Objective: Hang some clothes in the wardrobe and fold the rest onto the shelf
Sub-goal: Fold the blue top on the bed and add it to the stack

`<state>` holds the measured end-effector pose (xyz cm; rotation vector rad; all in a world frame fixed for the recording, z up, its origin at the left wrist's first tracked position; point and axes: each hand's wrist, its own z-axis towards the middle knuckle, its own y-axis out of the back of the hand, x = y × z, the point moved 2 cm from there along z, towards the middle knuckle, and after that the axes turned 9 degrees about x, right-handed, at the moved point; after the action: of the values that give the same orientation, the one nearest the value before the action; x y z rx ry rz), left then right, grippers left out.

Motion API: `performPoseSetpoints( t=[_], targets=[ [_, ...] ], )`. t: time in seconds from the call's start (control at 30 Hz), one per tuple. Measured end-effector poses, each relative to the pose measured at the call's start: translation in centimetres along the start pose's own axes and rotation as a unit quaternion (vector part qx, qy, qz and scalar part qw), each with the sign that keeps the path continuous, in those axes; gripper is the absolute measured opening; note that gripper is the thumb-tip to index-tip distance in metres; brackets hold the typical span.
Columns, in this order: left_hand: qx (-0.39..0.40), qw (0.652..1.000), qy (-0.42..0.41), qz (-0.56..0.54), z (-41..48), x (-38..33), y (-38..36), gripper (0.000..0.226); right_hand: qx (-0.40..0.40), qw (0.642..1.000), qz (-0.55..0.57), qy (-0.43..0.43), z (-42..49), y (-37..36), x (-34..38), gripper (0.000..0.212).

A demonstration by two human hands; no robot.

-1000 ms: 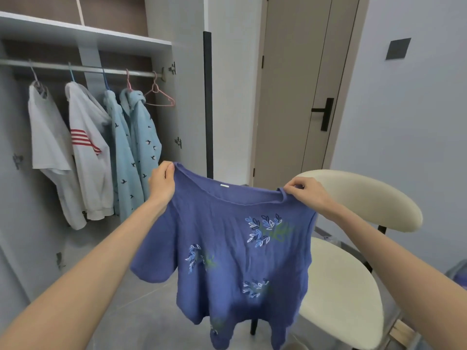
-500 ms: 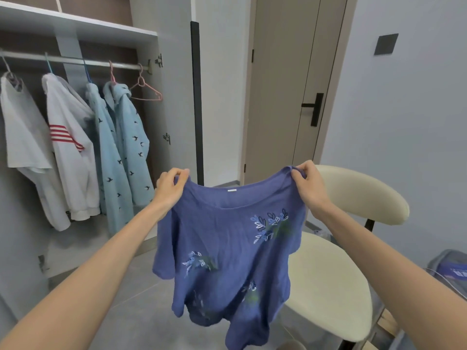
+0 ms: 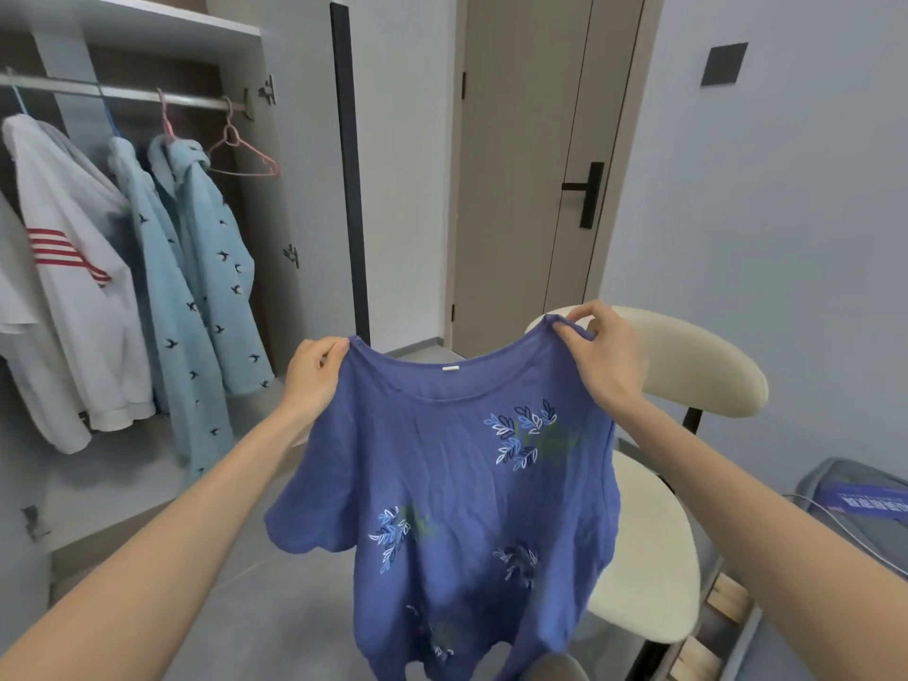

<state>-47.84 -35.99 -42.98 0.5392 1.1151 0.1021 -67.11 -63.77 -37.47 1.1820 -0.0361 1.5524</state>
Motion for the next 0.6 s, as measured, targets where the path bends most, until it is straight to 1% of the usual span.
performPoseSetpoints(
  t=[0.13,0.27,0.33,0.4,0.43,0.53,0.6],
  targets=[
    [-0.033,0.997,0.042,-0.047,1.3,-0.4,-1.2,0.033,-0.007,1.000,-0.016,0.007,0.6,0.3,-0.5,0.016],
    [-0.071,0.992,0.053,-0.089,2.4,-1.8,-2.6,0.032,0.022,0.994,-0.106,0.017,1.1,0.5,-0.8,0.018],
    [-0.092,0.992,0.049,-0.066,2.9,-2.5,-3.5,0.030,0.040,0.990,-0.130,0.039,1.3,0.7,-0.9,0.017],
    [-0.116,0.993,0.029,-0.023,3.4,-3.1,-4.1,0.031,0.036,0.986,-0.149,0.061,1.6,1.2,-1.0,0.017],
    [-0.131,0.991,0.010,0.001,3.6,-3.6,-4.2,0.032,0.022,0.983,-0.169,0.067,1.6,1.7,-1.0,0.017],
    [-0.169,0.981,-0.064,0.064,4.2,-5.8,-4.7,0.028,-0.049,0.973,-0.214,0.064,1.8,3.9,-0.8,0.017],
    [-0.172,0.976,-0.104,0.079,4.5,-8.0,-5.0,0.026,-0.089,0.969,-0.225,0.053,1.8,5.9,-0.4,0.018]
  ],
)
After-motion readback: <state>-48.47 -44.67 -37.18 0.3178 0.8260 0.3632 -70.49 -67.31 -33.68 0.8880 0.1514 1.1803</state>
